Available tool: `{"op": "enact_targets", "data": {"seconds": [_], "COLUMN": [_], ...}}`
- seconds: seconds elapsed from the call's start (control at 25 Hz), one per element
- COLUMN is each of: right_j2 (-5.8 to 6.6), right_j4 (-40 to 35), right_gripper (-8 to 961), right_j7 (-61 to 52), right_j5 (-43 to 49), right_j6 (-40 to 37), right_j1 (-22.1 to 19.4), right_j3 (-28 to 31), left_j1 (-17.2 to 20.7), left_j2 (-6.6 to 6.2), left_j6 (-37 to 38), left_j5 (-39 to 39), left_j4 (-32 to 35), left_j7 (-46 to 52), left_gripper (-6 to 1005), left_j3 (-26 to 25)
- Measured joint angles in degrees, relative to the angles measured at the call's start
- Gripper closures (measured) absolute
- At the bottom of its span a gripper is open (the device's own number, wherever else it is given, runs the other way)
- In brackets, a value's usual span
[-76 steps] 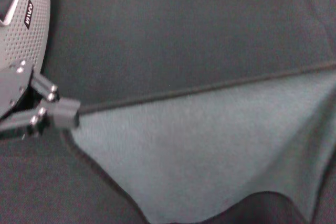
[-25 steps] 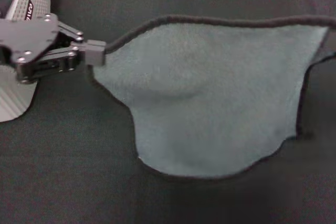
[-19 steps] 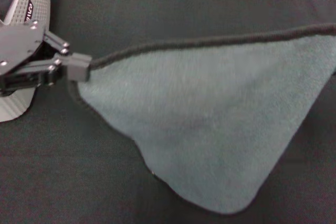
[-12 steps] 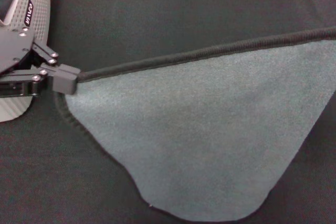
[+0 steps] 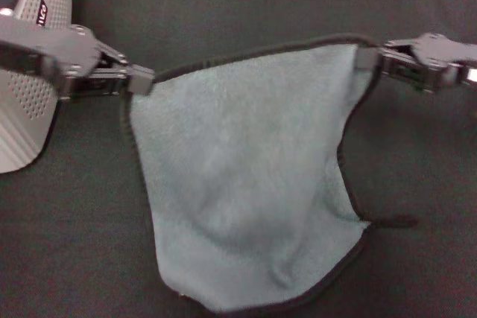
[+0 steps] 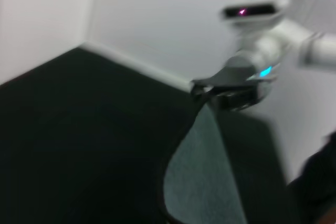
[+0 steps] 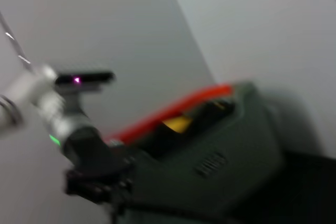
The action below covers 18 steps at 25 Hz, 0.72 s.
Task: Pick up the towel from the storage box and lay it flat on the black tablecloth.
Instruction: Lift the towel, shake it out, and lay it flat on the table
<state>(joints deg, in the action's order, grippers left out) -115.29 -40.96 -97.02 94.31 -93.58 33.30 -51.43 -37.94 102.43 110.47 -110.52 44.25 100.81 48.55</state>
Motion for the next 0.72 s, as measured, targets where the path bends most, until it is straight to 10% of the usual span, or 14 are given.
{"op": "enact_targets", "data": {"seconds": [0.2,0.72], "right_j2": [0.01,0.25], "right_j4": [3.7,4.5], "right_gripper": [938,938], "right_j7": [4.8,13.9], "right_j5": [9.1,14.8], "right_j6": [12.1,27.5], "right_j1": [6.5,10.3], "right_j3": [0.0,-5.3], "left_j1": [-4.5,-5.9], "left_j2": [4.28,5.48], "left_j6": [-9.3,-25.6], "left_j5": [-11.4,-15.0], "left_j4": [-0.6,-0.7], "left_j7": [-0.6,0.5], "left_gripper": [984,985], "left_j3": [-3.2,-2.8]}}
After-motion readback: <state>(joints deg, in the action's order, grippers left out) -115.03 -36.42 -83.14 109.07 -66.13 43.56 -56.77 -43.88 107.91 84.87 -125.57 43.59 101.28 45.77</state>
